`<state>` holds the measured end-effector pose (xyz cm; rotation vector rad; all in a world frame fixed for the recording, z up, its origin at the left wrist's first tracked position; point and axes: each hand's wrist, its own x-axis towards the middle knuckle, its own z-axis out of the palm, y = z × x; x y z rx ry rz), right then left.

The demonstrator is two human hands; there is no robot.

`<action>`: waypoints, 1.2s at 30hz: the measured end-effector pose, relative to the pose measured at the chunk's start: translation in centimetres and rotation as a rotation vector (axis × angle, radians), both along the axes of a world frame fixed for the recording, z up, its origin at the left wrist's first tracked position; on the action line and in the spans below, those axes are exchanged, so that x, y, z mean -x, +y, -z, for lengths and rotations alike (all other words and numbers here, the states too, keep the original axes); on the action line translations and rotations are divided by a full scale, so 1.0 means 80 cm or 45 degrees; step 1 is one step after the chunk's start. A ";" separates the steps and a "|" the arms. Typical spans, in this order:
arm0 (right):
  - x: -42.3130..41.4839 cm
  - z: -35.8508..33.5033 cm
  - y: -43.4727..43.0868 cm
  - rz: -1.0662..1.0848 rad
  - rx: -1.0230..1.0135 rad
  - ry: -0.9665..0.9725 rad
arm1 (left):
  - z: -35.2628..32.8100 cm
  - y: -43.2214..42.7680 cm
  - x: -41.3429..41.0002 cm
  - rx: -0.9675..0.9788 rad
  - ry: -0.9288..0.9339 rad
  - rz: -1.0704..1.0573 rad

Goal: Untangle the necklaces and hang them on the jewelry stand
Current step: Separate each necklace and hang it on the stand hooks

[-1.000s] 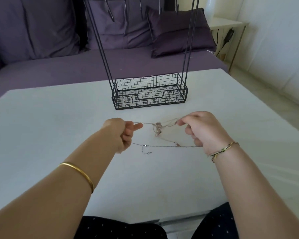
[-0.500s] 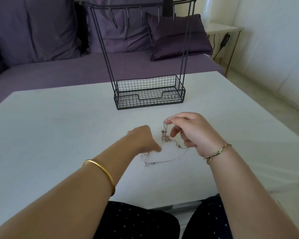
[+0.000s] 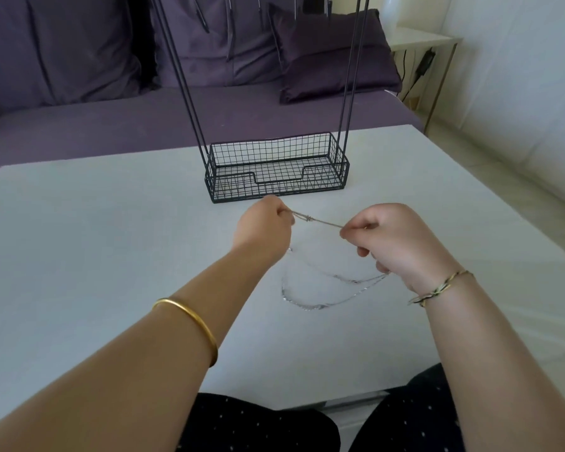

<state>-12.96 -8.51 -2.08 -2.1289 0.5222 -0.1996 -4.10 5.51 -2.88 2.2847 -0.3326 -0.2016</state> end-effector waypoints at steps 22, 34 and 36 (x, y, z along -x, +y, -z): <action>-0.030 0.008 0.008 0.539 -0.754 -0.200 | -0.001 0.021 -0.012 -0.006 0.088 -0.207; -0.014 0.002 -0.003 0.172 -0.398 0.055 | -0.005 0.033 -0.024 0.376 0.226 -0.539; -0.012 0.001 -0.005 0.151 -0.382 0.113 | -0.001 0.038 -0.028 0.324 0.219 -0.527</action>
